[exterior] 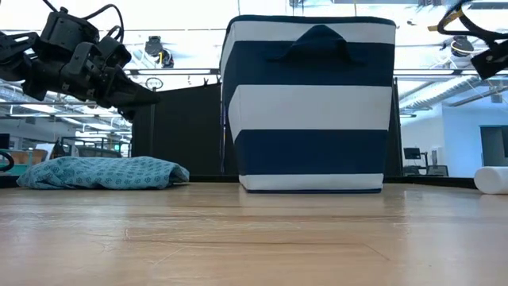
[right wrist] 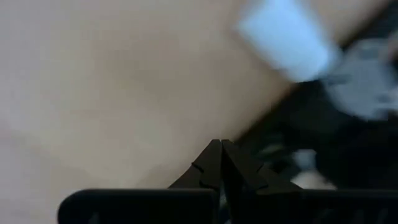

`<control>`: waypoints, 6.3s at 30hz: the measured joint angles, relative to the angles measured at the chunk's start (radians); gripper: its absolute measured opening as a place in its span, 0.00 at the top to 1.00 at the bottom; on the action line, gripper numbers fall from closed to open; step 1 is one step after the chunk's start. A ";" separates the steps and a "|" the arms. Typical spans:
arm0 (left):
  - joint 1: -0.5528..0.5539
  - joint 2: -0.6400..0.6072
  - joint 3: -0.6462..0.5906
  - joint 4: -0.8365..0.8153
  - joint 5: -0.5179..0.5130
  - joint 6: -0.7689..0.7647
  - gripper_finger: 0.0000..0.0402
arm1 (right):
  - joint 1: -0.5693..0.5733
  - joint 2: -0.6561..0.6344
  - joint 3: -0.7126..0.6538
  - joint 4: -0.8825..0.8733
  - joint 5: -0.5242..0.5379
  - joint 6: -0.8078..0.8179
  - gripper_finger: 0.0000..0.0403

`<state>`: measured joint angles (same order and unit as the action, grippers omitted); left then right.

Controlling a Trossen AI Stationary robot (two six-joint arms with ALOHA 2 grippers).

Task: Pick & place medical supplies in basket/bin
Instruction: Put the white pill bottle into the blue bin

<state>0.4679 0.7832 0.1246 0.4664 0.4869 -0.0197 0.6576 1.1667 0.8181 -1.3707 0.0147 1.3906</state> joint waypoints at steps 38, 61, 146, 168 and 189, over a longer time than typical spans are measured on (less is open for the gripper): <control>0.000 0.000 0.000 0.000 -0.061 0.006 0.94 | -0.413 0.003 -0.011 -0.198 0.171 -0.714 1.00; 0.000 0.000 0.000 -0.001 -0.069 0.019 0.94 | -0.676 0.312 -0.047 -0.110 0.061 -1.140 1.00; 0.000 0.000 0.000 0.060 -0.069 0.011 0.94 | -0.715 0.408 0.054 -0.078 0.069 -1.015 0.46; 0.000 0.000 0.000 0.061 -0.070 0.025 0.94 | -0.766 0.403 -0.080 -0.006 0.092 -1.086 0.17; 0.000 0.000 0.000 0.076 -0.097 0.037 0.94 | -0.768 0.404 -0.081 0.240 0.163 -1.142 0.21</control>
<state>0.4675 0.7833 0.1246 0.5426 0.3901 0.0177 -0.1104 1.5711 0.7368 -1.1311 0.1776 0.2486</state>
